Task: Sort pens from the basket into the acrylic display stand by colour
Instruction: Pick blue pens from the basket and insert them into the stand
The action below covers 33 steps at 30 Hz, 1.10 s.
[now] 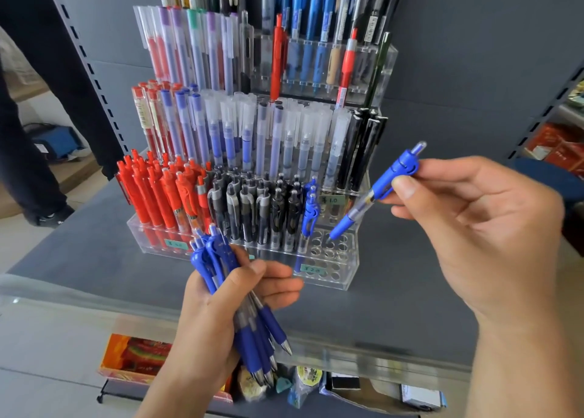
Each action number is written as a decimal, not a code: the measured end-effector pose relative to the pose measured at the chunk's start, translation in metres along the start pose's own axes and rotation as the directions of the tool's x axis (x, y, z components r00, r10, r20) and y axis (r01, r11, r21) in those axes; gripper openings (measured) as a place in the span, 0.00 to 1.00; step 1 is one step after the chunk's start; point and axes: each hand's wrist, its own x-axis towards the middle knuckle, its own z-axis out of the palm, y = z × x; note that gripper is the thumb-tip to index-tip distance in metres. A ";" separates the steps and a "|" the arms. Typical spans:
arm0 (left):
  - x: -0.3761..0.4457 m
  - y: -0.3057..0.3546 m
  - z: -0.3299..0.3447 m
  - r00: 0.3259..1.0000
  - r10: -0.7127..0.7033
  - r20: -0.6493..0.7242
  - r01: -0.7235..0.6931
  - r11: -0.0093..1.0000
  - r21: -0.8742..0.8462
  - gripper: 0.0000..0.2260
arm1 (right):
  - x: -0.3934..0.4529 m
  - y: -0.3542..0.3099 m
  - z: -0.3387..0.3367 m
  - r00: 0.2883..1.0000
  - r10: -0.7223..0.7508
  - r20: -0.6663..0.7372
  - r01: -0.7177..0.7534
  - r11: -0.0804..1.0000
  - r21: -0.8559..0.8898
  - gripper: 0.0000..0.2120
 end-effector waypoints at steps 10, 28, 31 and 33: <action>0.000 -0.004 0.005 1.000 -0.020 0.006 0.020 1.000 0.004 0.03 | 0.000 0.018 0.013 0.999 0.030 -0.020 -0.032 0.993 -0.110 0.08; 0.004 -0.004 0.008 0.998 -0.033 -0.045 0.030 0.997 -0.065 0.08 | 0.001 0.021 0.015 0.998 0.040 -0.051 -0.044 0.996 -0.084 0.04; 0.004 -0.005 0.008 0.998 -0.035 -0.042 0.032 0.998 -0.062 0.08 | 0.001 0.023 0.016 0.998 0.047 -0.048 -0.051 0.995 -0.085 0.06; 0.004 -0.005 0.007 0.999 -0.036 -0.041 0.033 0.997 -0.068 0.08 | 0.001 0.024 0.016 0.998 0.053 -0.043 -0.057 0.994 -0.092 0.06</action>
